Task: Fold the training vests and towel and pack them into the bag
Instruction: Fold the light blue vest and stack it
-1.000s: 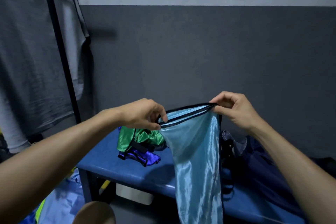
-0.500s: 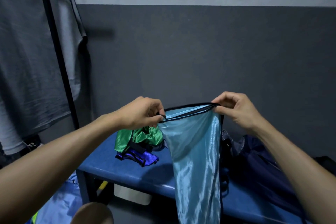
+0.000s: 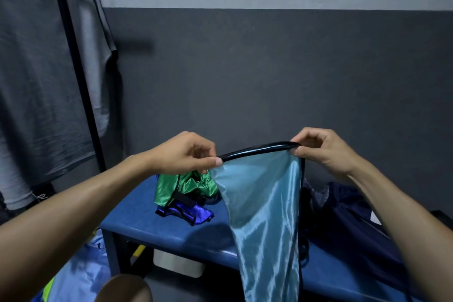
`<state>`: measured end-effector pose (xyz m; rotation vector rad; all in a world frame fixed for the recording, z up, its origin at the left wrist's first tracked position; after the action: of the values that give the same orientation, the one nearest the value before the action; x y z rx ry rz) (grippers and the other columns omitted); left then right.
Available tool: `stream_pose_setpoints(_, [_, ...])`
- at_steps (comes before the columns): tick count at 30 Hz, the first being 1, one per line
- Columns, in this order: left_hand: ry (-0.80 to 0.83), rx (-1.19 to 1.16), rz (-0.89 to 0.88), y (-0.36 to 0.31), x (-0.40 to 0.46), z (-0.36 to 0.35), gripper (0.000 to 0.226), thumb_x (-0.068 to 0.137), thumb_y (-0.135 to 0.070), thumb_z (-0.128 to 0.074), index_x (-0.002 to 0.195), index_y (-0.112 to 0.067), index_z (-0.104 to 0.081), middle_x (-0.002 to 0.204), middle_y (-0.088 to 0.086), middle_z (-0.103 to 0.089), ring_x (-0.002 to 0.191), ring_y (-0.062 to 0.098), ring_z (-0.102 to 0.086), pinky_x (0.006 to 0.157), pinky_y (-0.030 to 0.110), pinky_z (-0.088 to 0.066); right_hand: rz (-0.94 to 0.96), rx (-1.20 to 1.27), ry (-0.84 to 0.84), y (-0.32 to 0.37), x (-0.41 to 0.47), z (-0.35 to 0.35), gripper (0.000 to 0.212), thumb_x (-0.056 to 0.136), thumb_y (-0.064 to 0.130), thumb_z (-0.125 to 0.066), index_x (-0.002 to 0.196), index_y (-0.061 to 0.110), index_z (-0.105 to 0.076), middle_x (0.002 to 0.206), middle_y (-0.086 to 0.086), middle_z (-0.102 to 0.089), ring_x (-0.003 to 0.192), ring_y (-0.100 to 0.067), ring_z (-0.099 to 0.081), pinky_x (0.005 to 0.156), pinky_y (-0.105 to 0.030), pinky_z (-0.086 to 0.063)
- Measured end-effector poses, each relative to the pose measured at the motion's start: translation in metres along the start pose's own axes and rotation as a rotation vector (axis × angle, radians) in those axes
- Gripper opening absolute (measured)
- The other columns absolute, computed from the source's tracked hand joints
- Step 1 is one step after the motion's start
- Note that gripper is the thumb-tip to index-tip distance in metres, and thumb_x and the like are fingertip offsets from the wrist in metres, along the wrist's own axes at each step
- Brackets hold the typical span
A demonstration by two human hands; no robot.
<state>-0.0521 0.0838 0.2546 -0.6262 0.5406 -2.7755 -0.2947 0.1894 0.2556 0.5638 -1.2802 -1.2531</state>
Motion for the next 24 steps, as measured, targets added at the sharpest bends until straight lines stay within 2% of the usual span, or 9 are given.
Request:
stream_pose_setpoints(3, [-0.006, 0.120, -0.059, 0.001, -0.002, -0.005, 0.023, 0.094, -0.039, -0.072, 0.079, -0.023, -0.070, 0.071, -0.007, -0.069, 0.066, 0.008, -0.066, 0.064, 0.029, -0.053, -0.068, 0.055, 0.118, -0.003, -0.004, -0.013, 0.017, 0.070, 0.014, -0.082, 0.084, 0.012, -0.073, 0.090, -0.008, -0.072, 0.088, -0.016, -0.068, 0.081, -0.023, -0.056])
stream_pose_setpoints(7, [-0.004, 0.138, -0.133, -0.008, -0.002, -0.028, 0.015, 0.092, -0.033, -0.074, 0.084, -0.022, -0.068, 0.084, -0.012, -0.065, 0.078, 0.007, -0.064, 0.068, 0.024, -0.053, -0.054, 0.185, 0.109, 0.012, -0.003, -0.020, 0.014, 0.078, -0.001, -0.068, 0.090, 0.004, -0.063, 0.088, -0.005, -0.072, 0.084, -0.014, -0.070, 0.073, -0.023, -0.057])
stream_pose_setpoints(11, [0.071, 0.071, -0.171, -0.012, -0.004, -0.055, 0.020, 0.091, -0.029, -0.077, 0.080, -0.017, -0.066, 0.085, -0.007, -0.064, 0.078, 0.008, -0.061, 0.074, 0.025, -0.048, -0.053, 0.207, 0.105, 0.016, 0.003, -0.020, 0.013, 0.081, 0.000, -0.068, 0.091, 0.007, -0.064, 0.092, -0.007, -0.071, 0.085, -0.013, -0.070, 0.074, -0.025, -0.058])
stream_pose_setpoints(13, [0.107, -0.122, -0.150, -0.016, -0.008, -0.057, 0.022, 0.091, -0.019, -0.077, 0.076, -0.013, -0.063, 0.083, -0.001, -0.062, 0.076, 0.011, -0.058, 0.075, 0.025, -0.044, -0.079, 0.167, 0.043, 0.005, 0.004, -0.013, 0.013, 0.086, -0.005, -0.067, 0.090, 0.007, -0.066, 0.088, -0.004, -0.072, 0.082, -0.012, -0.070, 0.071, -0.022, -0.057])
stream_pose_setpoints(16, [0.067, -0.567, -0.125, -0.030, -0.010, -0.040, 0.022, 0.090, -0.015, -0.074, 0.072, -0.018, -0.063, 0.081, 0.011, -0.055, 0.076, 0.020, -0.048, 0.072, 0.034, -0.038, -0.128, 0.075, -0.025, -0.023, -0.001, -0.015, 0.015, 0.090, -0.010, -0.066, 0.086, 0.004, -0.063, 0.077, 0.000, -0.071, 0.067, -0.006, -0.064, 0.056, -0.014, -0.048])
stream_pose_setpoints(18, [0.008, -0.630, -0.137, -0.034, -0.006, -0.026, 0.019, 0.090, -0.017, -0.075, 0.072, -0.017, -0.066, 0.082, 0.010, -0.058, 0.075, 0.021, -0.051, 0.070, 0.035, -0.039, -0.133, 0.030, 0.011, -0.037, -0.005, -0.026, 0.017, 0.088, -0.007, -0.070, 0.084, 0.007, -0.062, 0.078, 0.001, -0.069, 0.067, -0.004, -0.062, 0.057, -0.014, -0.045])
stream_pose_setpoints(20, [-0.019, -0.485, -0.082, -0.022, 0.000, -0.020, 0.019, 0.091, -0.020, -0.078, 0.075, -0.012, -0.070, 0.084, 0.006, -0.066, 0.074, 0.017, -0.059, 0.070, 0.034, -0.046, -0.132, 0.107, 0.057, -0.040, -0.010, -0.035, 0.016, 0.085, -0.006, -0.072, 0.085, 0.006, -0.061, 0.082, 0.000, -0.070, 0.075, -0.008, -0.064, 0.062, -0.018, -0.050])
stream_pose_setpoints(22, [-0.058, -0.225, -0.031, -0.005, 0.004, -0.011, 0.012, 0.090, -0.026, -0.079, 0.083, -0.017, -0.076, 0.085, -0.003, -0.072, 0.074, 0.010, -0.066, 0.070, 0.030, -0.052, -0.134, 0.276, 0.085, -0.036, -0.012, -0.033, 0.017, 0.079, 0.001, -0.077, 0.086, 0.004, -0.062, 0.085, -0.005, -0.069, 0.081, -0.016, -0.063, 0.066, -0.024, -0.052])
stream_pose_setpoints(24, [-0.113, -0.061, -0.010, 0.009, 0.004, -0.002, 0.002, 0.090, -0.027, -0.079, 0.089, -0.027, -0.077, 0.084, -0.012, -0.074, 0.073, 0.001, -0.066, 0.070, 0.027, -0.052, -0.172, 0.337, 0.151, -0.035, -0.014, -0.034, 0.028, 0.072, 0.016, -0.091, 0.085, 0.009, -0.067, 0.088, -0.008, -0.067, 0.082, -0.022, -0.054, 0.072, -0.030, -0.036])
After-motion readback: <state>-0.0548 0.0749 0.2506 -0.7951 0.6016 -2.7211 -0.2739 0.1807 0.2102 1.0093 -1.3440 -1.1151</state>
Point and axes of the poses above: each hand's wrist, its own x-axis towards the middle knuckle, its own z-axis out of the back of the hand, y = z × x, the point moved 10 cm from there along x, towards the middle knuckle
